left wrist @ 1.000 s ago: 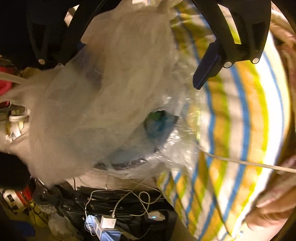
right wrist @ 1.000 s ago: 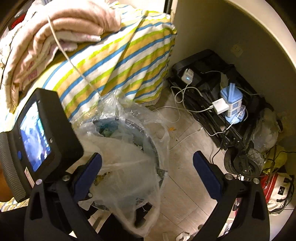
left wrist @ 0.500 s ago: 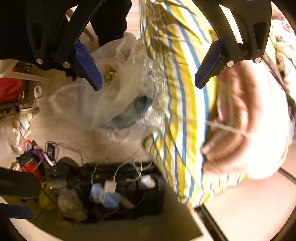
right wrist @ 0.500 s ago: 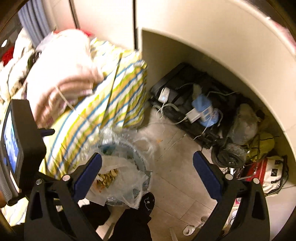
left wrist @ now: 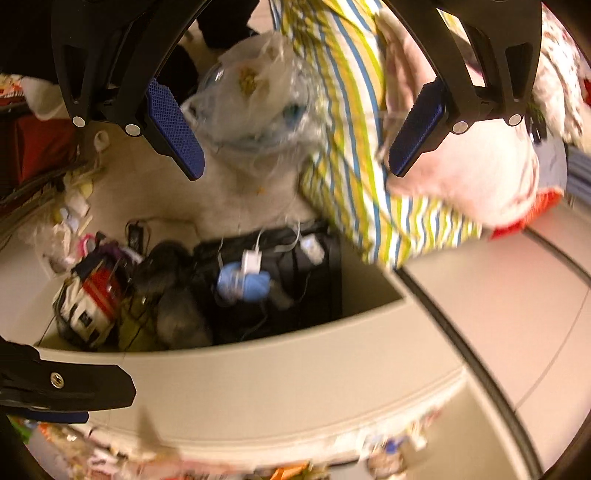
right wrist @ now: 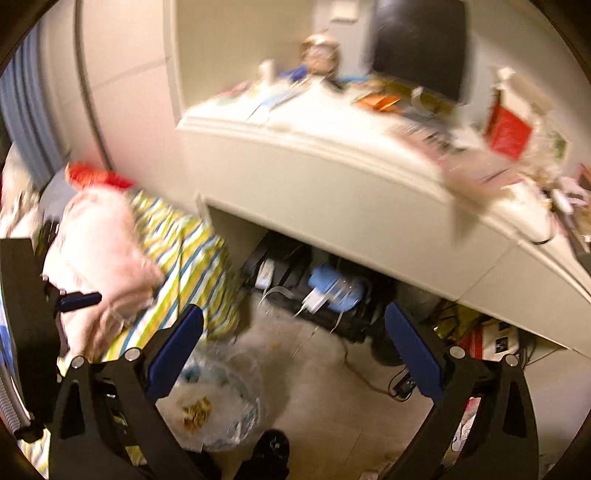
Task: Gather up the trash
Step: 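Raise both tools from the wastebasket back up toward the desk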
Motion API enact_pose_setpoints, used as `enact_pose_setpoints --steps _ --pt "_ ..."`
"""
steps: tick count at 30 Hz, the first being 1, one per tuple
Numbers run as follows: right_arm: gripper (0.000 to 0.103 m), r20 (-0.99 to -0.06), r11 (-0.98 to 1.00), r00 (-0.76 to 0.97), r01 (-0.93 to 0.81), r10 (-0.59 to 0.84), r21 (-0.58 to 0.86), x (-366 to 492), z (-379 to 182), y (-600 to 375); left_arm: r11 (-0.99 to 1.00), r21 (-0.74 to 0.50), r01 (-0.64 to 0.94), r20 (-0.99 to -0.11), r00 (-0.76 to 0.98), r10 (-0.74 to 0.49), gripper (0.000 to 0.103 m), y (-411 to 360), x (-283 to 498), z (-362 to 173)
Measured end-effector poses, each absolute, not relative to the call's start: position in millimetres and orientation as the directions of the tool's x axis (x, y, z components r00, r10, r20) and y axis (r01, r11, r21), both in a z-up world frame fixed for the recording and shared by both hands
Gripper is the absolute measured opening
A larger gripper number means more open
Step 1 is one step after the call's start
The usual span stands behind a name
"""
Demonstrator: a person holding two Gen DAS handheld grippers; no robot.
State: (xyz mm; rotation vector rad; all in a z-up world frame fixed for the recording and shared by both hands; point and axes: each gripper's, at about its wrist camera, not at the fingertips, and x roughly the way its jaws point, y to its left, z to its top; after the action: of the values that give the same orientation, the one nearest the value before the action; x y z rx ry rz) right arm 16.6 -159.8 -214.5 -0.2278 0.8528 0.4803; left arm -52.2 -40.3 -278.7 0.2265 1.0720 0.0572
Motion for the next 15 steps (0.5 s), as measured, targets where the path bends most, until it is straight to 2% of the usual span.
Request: enact_pose_setpoints --steps 5,15 --pt "0.096 -0.715 0.922 0.645 -0.386 0.269 -0.001 42.8 -173.1 -199.9 0.970 0.216 0.109 -0.816 0.565 0.118 0.097 -67.3 -12.9 -228.7" --pt "0.096 -0.702 0.980 0.688 -0.187 0.182 0.071 106.7 -129.3 -269.8 0.958 0.238 0.157 -0.727 0.683 0.069 0.097 -117.9 71.0 -156.0"
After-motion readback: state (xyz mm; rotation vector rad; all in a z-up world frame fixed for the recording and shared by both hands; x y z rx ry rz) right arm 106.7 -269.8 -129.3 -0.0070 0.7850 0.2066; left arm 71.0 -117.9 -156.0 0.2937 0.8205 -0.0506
